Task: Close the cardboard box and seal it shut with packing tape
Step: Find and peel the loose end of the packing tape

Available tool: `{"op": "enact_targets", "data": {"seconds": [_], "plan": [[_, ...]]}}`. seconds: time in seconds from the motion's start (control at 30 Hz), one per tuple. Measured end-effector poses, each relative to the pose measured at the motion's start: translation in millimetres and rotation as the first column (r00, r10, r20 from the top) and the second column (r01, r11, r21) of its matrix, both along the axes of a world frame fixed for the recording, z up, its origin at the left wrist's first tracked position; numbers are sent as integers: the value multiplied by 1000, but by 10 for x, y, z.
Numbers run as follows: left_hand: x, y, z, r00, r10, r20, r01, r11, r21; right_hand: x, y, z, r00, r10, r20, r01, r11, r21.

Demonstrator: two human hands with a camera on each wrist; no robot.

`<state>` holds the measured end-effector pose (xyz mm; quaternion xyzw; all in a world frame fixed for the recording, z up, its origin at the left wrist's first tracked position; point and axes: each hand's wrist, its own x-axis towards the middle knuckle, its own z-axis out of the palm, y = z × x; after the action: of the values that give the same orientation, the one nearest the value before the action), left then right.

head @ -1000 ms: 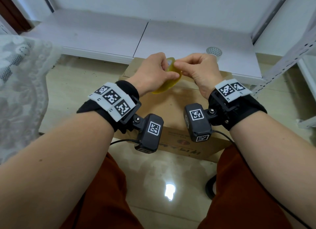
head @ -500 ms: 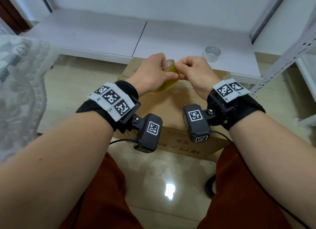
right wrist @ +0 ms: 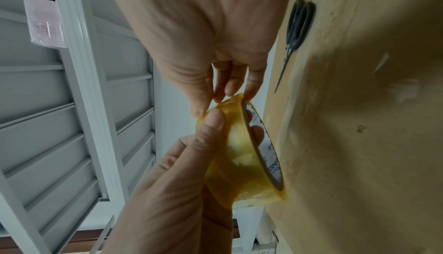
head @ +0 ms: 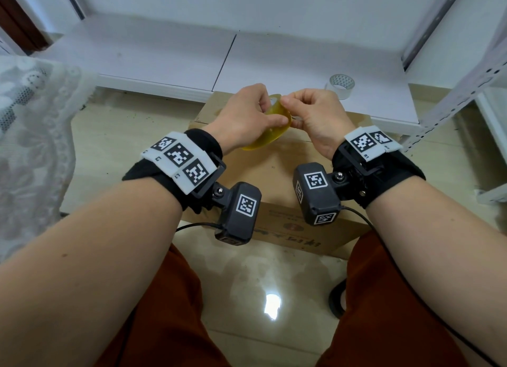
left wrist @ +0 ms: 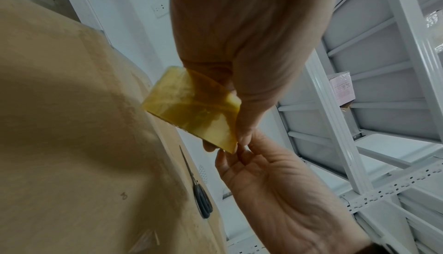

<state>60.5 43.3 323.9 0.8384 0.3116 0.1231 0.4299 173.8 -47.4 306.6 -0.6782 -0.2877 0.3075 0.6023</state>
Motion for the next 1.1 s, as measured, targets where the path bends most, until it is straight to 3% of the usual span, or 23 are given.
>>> {"op": "enact_targets", "data": {"seconds": [0.23, 0.53, 0.73, 0.9, 1.03, 1.1], "plan": [[1, 5, 20, 1000, 4, 12, -3, 997, -74, 3, 16, 10, 998, -33, 48, 35, 998, -42], [-18, 17, 37, 1000, 22, 19, -20, 993, -119, 13, 6, 20, 999, -38, 26, 38, 999, 15], [-30, 10, 73, 999, 25, 45, -13, 965, -260, 11, -4, 32, 1000, -12, -12, 12, 999, 35], [-78, -10, 112, 994, -78, 80, 110, 818, -565, 25, -10, 36, 1000, 4, -9, -3, 999, 37], [-70, 29, 95, 994, -46, 103, 105, 721, -685, 21, -18, 34, 1000, 15, 12, -16, 998, 62], [-61, 40, 85, 995, -24, 101, 87, 725, -683, 13, -23, 58, 1000, 28, 1, -28, 996, 90]]}}
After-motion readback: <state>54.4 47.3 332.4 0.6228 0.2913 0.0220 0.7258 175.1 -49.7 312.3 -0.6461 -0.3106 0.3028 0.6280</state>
